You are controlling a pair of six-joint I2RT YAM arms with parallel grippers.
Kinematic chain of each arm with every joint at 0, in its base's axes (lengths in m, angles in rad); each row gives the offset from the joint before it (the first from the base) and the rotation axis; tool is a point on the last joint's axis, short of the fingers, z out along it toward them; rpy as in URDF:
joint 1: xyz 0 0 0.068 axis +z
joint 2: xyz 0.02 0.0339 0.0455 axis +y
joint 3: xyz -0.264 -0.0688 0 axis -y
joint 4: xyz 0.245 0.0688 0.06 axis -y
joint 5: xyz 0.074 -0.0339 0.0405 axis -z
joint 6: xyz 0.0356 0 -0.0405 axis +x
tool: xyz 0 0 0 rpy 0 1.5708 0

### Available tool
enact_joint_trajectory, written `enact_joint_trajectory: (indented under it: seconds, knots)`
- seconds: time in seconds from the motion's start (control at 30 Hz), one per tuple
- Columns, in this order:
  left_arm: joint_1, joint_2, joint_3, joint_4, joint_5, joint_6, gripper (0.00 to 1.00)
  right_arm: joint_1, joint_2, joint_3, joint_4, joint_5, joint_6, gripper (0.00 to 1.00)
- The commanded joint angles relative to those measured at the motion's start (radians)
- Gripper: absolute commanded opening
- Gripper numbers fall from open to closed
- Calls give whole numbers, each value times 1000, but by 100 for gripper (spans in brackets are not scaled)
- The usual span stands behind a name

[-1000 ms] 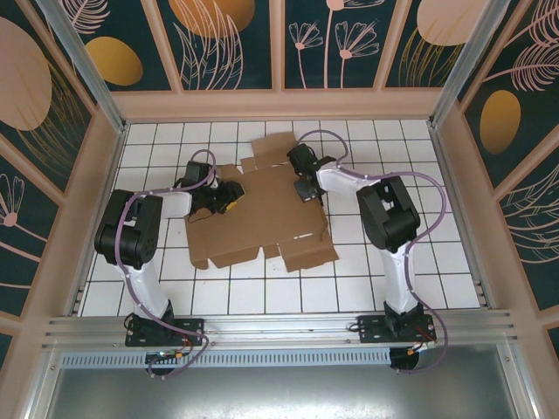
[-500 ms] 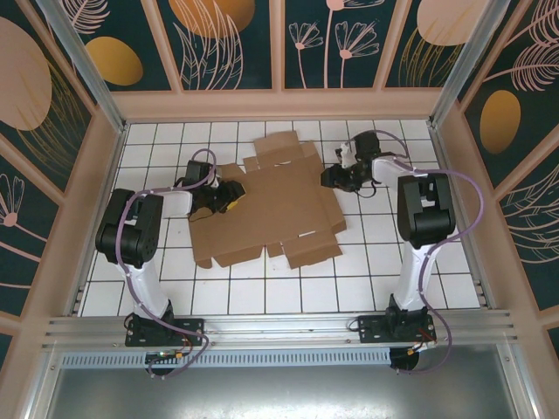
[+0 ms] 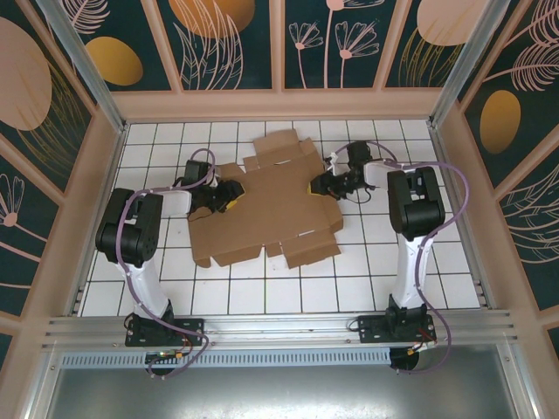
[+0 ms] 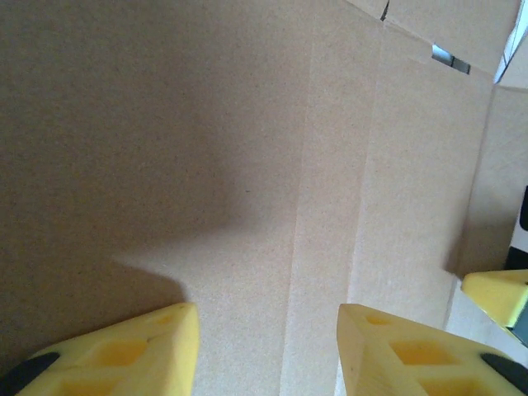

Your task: Fold the paper box

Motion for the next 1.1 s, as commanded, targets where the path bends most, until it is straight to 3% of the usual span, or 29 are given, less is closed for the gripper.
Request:
enact_joint_trajectory:
  seconds: [0.0,0.17,0.43,0.67,0.83,1.07]
  knots:
    - [-2,30,1,-41,-15,1,48,21,-46,5,-26,55,2,26]
    - [-2,-28,8,-89,-18,10,49,14,-146,93,-151,260,-25,11]
    - [-2,-128,36,-230,-131,40,52,138,-84,388,-486,776,-141,10]
    - [-2,-78,-38,-210,-149,20,51,267,8,611,-627,1063,-146,12]
    - [-2,-46,-71,-140,-96,-10,48,371,78,790,-680,1166,-121,16]
    - [-3,-62,-74,-108,-59,-20,47,528,200,951,-714,1183,-74,24]
